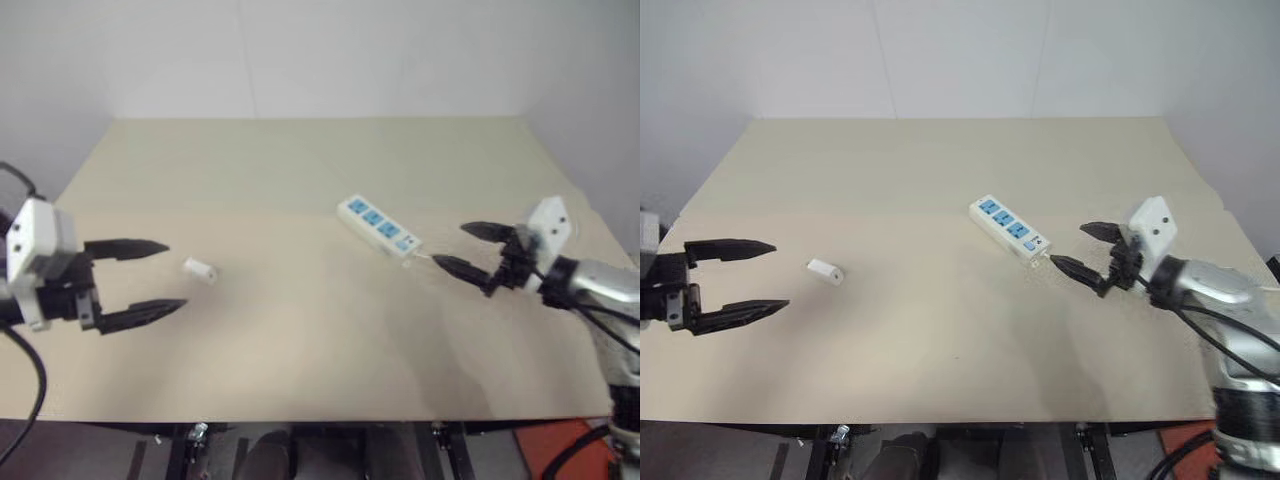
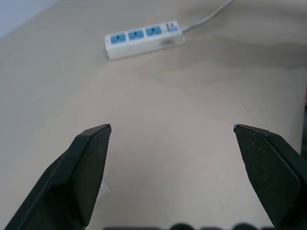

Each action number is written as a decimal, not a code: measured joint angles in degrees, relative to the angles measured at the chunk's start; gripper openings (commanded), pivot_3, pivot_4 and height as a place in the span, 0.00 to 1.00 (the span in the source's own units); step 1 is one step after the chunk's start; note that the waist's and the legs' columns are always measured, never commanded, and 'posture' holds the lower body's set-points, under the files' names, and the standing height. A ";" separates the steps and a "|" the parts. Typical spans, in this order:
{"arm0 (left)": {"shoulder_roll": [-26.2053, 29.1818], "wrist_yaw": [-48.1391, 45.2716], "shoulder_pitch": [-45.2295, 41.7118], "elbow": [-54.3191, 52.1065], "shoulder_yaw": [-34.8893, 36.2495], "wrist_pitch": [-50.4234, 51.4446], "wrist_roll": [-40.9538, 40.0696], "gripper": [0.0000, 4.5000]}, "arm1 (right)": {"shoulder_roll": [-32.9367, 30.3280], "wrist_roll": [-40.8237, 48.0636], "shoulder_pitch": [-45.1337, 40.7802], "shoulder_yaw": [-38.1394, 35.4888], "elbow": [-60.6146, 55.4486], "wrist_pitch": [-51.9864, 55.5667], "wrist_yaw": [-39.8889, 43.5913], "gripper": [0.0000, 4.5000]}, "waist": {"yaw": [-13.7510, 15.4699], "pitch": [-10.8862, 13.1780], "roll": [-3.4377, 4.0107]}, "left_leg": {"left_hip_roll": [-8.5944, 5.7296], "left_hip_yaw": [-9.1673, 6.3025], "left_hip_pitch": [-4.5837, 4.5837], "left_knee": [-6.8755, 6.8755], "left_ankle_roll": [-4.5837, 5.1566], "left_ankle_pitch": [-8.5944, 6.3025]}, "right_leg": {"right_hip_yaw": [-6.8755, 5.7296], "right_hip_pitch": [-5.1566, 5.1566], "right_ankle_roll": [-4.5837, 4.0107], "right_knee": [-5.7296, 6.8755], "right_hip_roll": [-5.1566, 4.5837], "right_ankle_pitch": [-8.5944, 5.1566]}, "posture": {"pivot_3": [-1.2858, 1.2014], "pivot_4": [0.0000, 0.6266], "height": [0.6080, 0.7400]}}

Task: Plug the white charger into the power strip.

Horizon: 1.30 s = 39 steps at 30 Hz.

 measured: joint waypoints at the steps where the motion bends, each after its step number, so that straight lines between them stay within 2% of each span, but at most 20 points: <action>1: 0.34 0.02 -1.68 0.57 -0.93 -0.07 -0.01 1.00 | 1.90 -1.17 -1.53 1.20 2.43 -0.12 -1.20 0.99 | -0.03 0.00 0.00 | -0.01 0.01 0.00 0.00 0.00 0.00 | 0.02 -0.02 0.00 0.03 0.00 0.00 | 0.52 0.24 1.00; 8: 0.15 0.11 -10.33 3.36 -8.85 -0.46 0.06 1.00 | 8.67 -5.81 -10.20 4.72 16.93 -6.43 -3.50 0.99 | -0.02 0.01 0.02 | -0.05 0.08 -0.17 0.00 -0.04 0.03 | 0.08 -0.33 0.04 0.08 0.01 0.02 | 0.52 0.24 1.00; 13: -1.14 0.03 -15.39 5.31 -13.75 -1.75 0.27 1.00 | 11.94 -8.89 -12.09 6.69 24.84 -12.48 -3.08 0.99 | -0.26 -0.01 0.01 | -0.06 0.14 -0.80 0.11 -0.43 0.26 | 0.13 -1.00 0.09 0.21 0.01 0.07 | 0.52 0.24 1.00; 18: -2.52 -0.11 -18.62 7.69 -18.15 -3.01 1.36 1.00 | 15.70 -10.87 -14.97 7.14 32.62 -17.25 -3.23 0.99 | -1.40 -0.01 0.01 | -0.08 0.16 -0.84 0.13 -0.54 0.33 | 0.16 -1.00 0.15 0.33 0.02 0.11 | 0.52 0.24 1.00; 27: -2.65 -1.69 -19.22 9.62 -18.61 -4.64 2.53 1.00 | 18.51 -13.03 -18.64 7.12 42.88 -23.88 -2.92 0.99 | -2.39 -0.01 0.01 | -0.07 0.19 -0.80 0.17 -0.54 0.33 | 0.21 -1.02 0.16 0.60 0.04 0.12 | 0.52 0.24 1.00; 37: -2.62 -2.71 -18.95 9.80 -18.55 -5.10 2.57 1.00 | 19.62 -15.20 -21.56 8.86 49.52 -26.55 -0.38 0.99 | -3.22 -0.01 0.01 | -0.05 0.23 -0.73 0.17 -0.54 0.33 | 0.32 -1.02 0.17 0.65 0.08 0.13 | 0.52 0.24 1.00; 39: -2.62 -2.73 -18.79 9.80 -18.47 -5.11 2.57 1.00 | 20.12 -15.81 -22.70 8.85 51.29 -27.00 -1.15 0.90 | -3.33 -0.02 0.01 | -0.03 0.26 -0.67 0.17 -0.54 0.33 | 0.37 -1.01 0.17 0.69 0.10 0.13 | 0.52 0.24 1.00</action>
